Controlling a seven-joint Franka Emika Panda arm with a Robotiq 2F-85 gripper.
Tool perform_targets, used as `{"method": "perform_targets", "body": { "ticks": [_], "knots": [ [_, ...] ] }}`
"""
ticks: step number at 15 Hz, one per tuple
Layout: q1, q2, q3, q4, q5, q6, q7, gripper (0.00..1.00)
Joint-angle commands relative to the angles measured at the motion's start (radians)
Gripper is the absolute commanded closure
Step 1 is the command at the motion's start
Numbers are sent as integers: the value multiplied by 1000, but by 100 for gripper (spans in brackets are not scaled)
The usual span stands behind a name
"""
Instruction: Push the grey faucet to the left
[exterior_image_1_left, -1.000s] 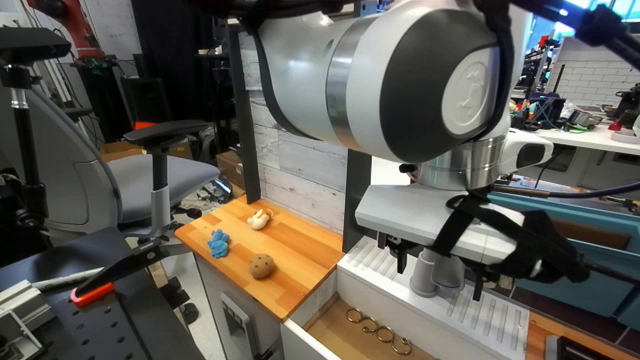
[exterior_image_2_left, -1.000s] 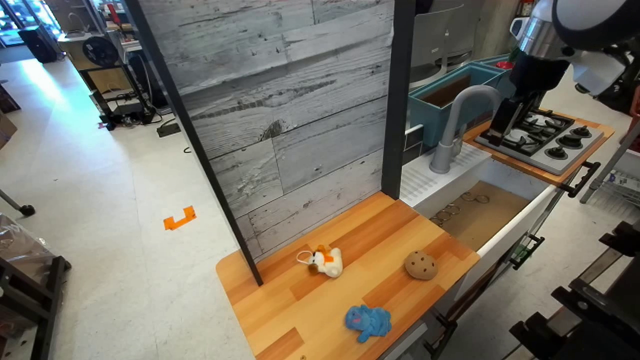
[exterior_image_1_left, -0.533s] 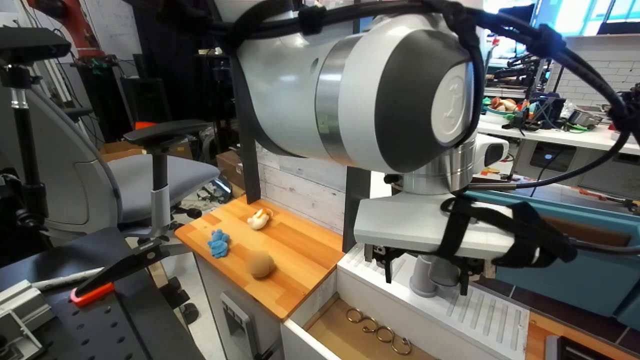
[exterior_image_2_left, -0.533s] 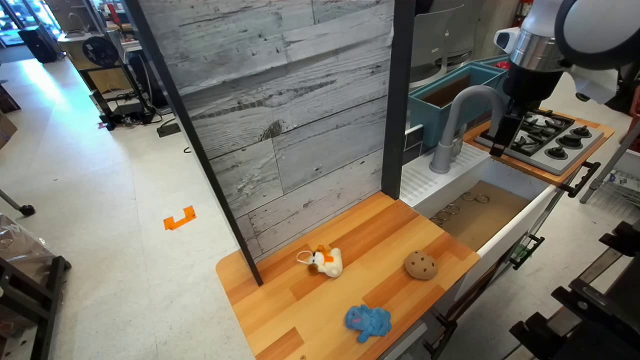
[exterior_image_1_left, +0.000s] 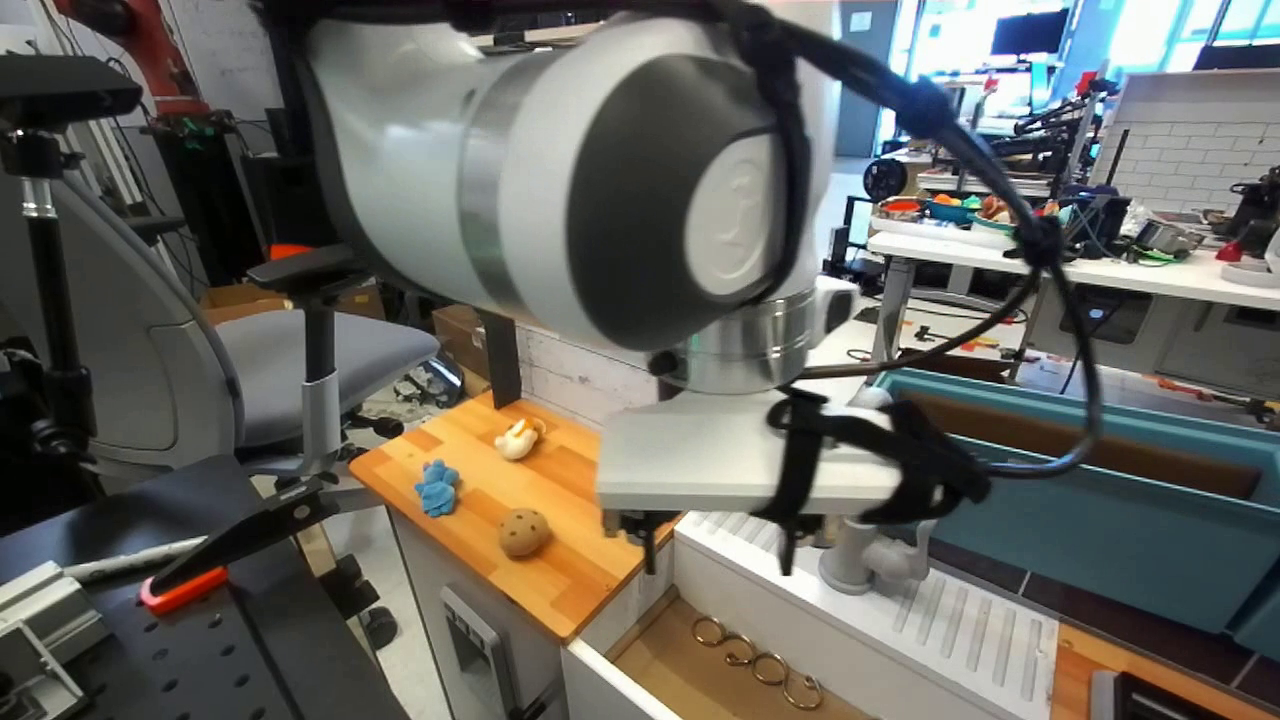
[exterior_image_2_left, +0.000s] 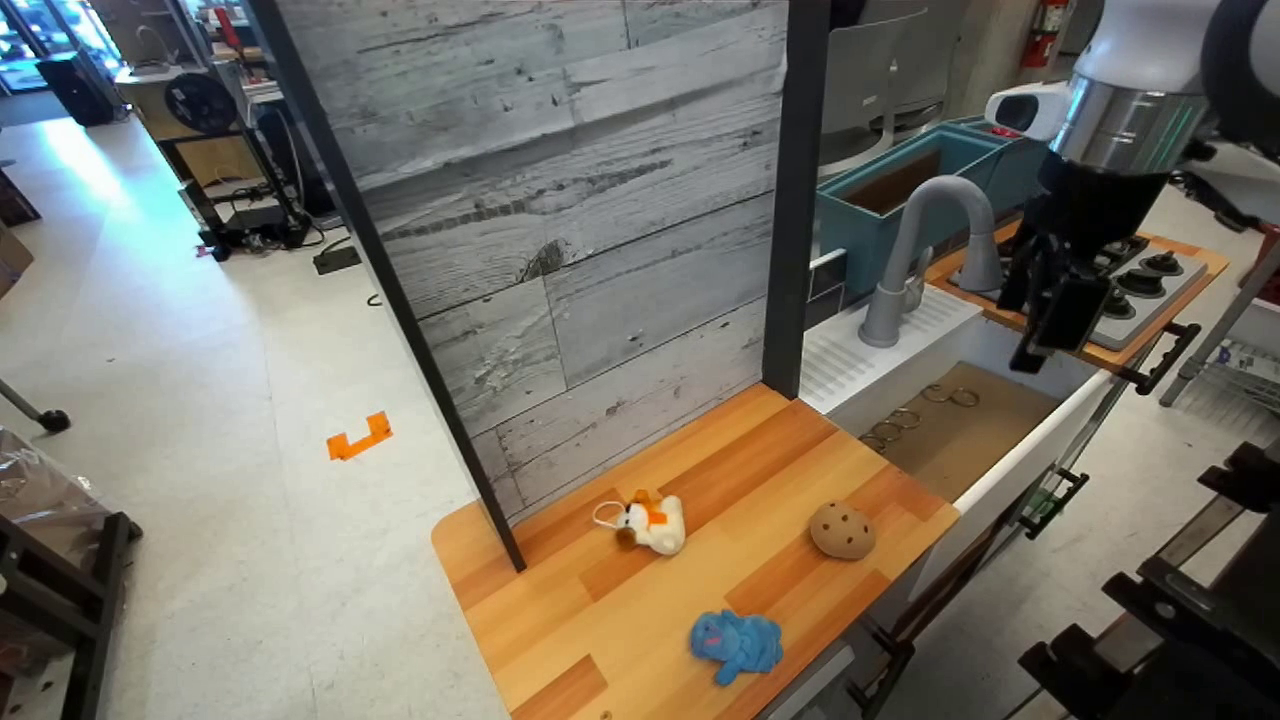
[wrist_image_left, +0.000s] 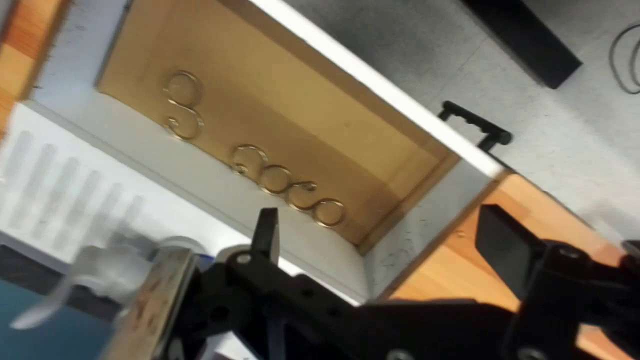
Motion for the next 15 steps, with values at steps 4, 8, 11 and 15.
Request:
{"method": "perform_targets", "body": {
  "ticks": [4, 8, 11, 15],
  "knots": [
    [-35, -55, 157, -173, 77, 3, -81, 0],
    [-34, -102, 168, -234, 112, -14, -46, 0],
    [-47, -166, 179, -284, 188, -17, -5, 0],
    [-9, -310, 147, -363, 283, -9, 161, 0]
  ]
}}
